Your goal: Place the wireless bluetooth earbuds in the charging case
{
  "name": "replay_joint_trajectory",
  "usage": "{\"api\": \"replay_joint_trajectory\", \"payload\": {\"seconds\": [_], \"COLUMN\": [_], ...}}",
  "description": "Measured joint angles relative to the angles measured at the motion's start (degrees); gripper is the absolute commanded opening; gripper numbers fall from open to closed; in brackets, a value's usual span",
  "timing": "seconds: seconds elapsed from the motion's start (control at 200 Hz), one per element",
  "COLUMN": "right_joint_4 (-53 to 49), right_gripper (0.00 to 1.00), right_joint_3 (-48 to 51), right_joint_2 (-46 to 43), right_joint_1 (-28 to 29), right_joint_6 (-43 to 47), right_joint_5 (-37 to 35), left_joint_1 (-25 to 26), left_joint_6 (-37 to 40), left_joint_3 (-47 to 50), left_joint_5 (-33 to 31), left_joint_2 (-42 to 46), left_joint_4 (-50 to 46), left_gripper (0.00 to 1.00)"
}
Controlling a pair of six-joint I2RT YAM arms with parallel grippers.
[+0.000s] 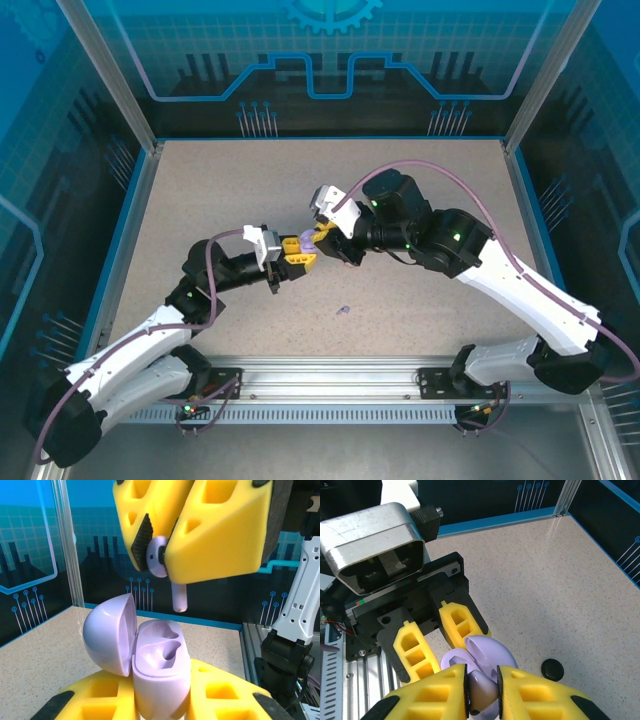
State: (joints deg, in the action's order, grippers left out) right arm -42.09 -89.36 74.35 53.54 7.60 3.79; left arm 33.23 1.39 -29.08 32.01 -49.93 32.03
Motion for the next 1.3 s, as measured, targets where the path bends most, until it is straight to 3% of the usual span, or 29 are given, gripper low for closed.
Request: {"api": "replay_joint_trajectory", "payload": {"seconds": [1.301], "right_joint_4": [0.15], "right_gripper": [0.21], "right_joint_3": [-0.33], "right_joint_2": [2.19], "right_joint_1": [1.60], "right_joint_6": [0.66], "right_joint_5": [-1.90], "left_joint_1": [0.04], "left_joint_6": [0.00], "left_joint_3": [0.00], "left_joint_5": [-0.04], "left_joint_2": [-0.33], "left_joint_4": [-0.68], "left_gripper": [0.07]}}
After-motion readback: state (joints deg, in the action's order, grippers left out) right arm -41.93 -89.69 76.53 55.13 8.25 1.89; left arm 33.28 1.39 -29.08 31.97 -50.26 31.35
